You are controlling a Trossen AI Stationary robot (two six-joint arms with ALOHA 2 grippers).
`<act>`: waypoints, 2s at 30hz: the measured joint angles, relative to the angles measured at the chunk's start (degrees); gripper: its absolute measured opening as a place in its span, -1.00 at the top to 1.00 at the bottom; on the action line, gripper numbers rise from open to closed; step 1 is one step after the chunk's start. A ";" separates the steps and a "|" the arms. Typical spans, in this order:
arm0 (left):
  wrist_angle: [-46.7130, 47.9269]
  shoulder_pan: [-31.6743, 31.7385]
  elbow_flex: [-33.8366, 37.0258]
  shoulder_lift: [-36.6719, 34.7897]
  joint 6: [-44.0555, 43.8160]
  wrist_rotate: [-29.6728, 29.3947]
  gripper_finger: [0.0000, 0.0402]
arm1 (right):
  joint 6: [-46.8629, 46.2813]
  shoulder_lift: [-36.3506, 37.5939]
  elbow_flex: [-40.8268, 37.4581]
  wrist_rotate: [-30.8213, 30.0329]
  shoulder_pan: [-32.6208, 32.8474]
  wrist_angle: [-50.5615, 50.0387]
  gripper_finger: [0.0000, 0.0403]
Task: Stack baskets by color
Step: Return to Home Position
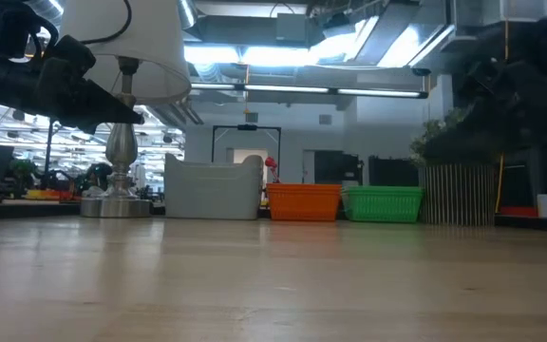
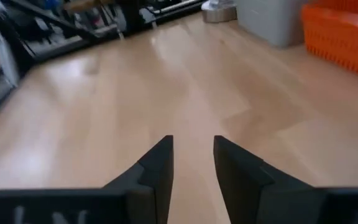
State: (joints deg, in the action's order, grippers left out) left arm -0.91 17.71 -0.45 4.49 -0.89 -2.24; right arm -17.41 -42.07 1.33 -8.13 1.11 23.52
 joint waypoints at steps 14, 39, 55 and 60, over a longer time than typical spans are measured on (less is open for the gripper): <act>0.00 -0.02 -0.02 0.00 0.00 0.00 1.00 | -7.71 17.23 -0.91 2.76 0.26 6.49 0.43; 0.00 0.01 -0.02 -0.02 0.00 -0.02 1.00 | -3.08 42.01 -0.93 10.37 0.26 -4.69 0.43; 0.00 0.00 -0.02 -0.02 0.00 0.00 1.00 | -3.08 42.01 -0.93 10.33 0.26 -5.24 0.43; 0.00 0.01 -0.02 -0.02 0.00 0.00 1.00 | -3.09 42.01 -0.93 10.33 0.26 -5.89 0.43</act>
State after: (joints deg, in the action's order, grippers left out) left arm -0.91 17.72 -0.47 4.47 -0.89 -2.24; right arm -20.50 -0.05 0.40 2.20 1.37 17.63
